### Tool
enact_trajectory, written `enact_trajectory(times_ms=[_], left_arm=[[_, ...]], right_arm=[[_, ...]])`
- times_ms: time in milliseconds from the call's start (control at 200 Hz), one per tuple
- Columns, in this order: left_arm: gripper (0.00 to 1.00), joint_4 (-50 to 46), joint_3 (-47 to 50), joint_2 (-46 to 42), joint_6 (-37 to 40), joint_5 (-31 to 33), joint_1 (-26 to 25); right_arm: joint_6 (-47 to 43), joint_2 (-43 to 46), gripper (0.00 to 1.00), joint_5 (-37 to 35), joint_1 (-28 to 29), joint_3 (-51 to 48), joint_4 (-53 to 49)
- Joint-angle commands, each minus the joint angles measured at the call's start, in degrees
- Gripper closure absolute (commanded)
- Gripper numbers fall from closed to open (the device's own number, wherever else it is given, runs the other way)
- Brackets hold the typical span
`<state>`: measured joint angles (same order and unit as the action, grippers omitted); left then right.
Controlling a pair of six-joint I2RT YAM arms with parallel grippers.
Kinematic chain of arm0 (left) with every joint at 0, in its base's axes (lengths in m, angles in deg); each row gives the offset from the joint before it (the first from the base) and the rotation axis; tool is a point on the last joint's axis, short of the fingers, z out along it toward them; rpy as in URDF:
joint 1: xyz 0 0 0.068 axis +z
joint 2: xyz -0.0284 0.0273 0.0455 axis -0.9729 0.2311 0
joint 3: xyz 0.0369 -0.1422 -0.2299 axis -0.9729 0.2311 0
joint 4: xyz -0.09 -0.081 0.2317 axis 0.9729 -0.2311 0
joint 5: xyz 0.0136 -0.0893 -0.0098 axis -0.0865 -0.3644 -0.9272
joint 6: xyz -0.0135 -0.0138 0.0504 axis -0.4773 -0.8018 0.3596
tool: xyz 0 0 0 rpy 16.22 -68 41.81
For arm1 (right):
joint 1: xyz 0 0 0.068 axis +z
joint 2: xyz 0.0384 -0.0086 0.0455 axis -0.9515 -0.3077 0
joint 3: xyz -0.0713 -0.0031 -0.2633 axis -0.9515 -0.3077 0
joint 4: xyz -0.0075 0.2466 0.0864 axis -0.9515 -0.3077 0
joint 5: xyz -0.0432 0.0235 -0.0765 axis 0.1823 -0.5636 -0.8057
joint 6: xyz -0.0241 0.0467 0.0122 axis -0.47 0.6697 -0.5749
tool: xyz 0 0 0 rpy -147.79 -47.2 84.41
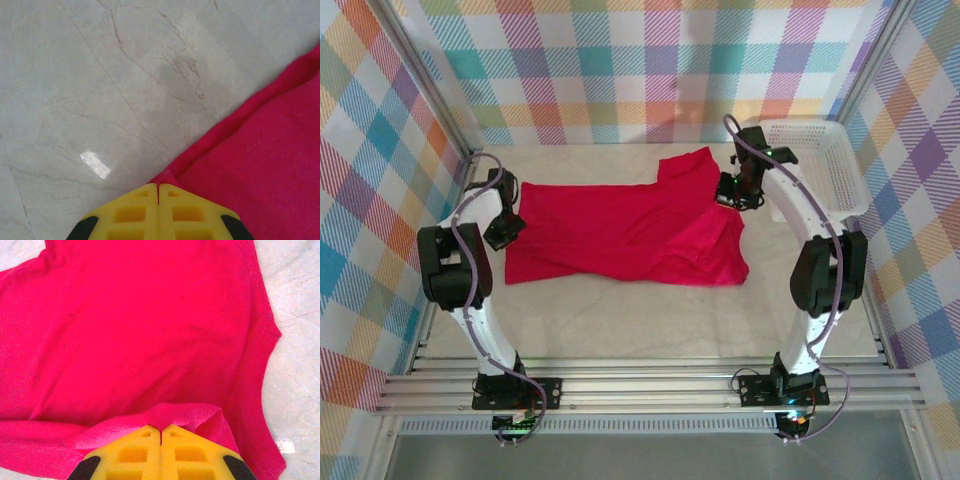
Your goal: Fold the inside-out t-shirt
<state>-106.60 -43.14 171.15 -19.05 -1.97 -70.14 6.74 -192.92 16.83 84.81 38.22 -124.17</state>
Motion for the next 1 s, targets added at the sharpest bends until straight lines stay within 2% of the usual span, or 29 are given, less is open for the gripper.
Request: enact_trajectory(times_ms=[0,50,135,195,265,335,420,520,625,670,770,995], left_arm=[[0.95,-2.0,-3.2,1.9,1.4,1.4,-0.3],[0.88,-2.3,-4.3,3.1,1.7,1.3,-0.3],[0.59,-2.9,-6.6,5.1,2.5,0.5,-0.3],[0.40,-4.0,-8.7,5.8,2.9,1.1,-0.6],[0.31,-5.5,-10.5,4.7,3.6,4.0,-1.7],[0.28,-6.6,-10.6,1.5,4.1,9.0,-4.4],[0.27,-5.3,-6.6,-5.0,4.6,11.2,-9.2],[0.27,-0.3,1.7,-11.9,5.0,5.6,-14.3],[0.28,3.7,10.2,-16.3,2.7,-2.2,-15.6],[0.29,5.5,13.4,-17.8,2.3,-4.7,-15.6],[0.29,7.9,18.2,-19.8,1.5,-5.5,-15.6],[0.31,7.6,20.4,-20.4,1.5,-5.3,-15.6]], right_arm=[[-1.5,-3.5,1.00,2.0,-0.6,3.7,-0.6],[-1.5,-5.7,0.98,2.5,-0.6,5.4,-0.7],[-1.1,-10.1,0.87,2.9,-0.9,10.0,-1.9],[-0.6,-13.0,0.69,3.3,-1.3,14.5,-3.9],[-0.5,-14.3,0.57,3.8,-1.4,18.4,-6.7],[0.2,-12.0,0.55,5.3,-1.1,15.9,-7.1],[1.2,-5.5,0.55,7.6,0.9,4.9,-2.8],[4.0,1.0,0.58,10.7,4.1,-8.7,3.7],[6.9,4.0,0.60,11.0,6.9,-17.5,8.4],[7.9,4.1,0.60,10.8,7.7,-19.4,9.8],[9.3,2.9,0.57,10.3,8.7,-21.7,11.5],[10.2,-0.5,0.49,8.0,10.0,-22.7,14.0]])
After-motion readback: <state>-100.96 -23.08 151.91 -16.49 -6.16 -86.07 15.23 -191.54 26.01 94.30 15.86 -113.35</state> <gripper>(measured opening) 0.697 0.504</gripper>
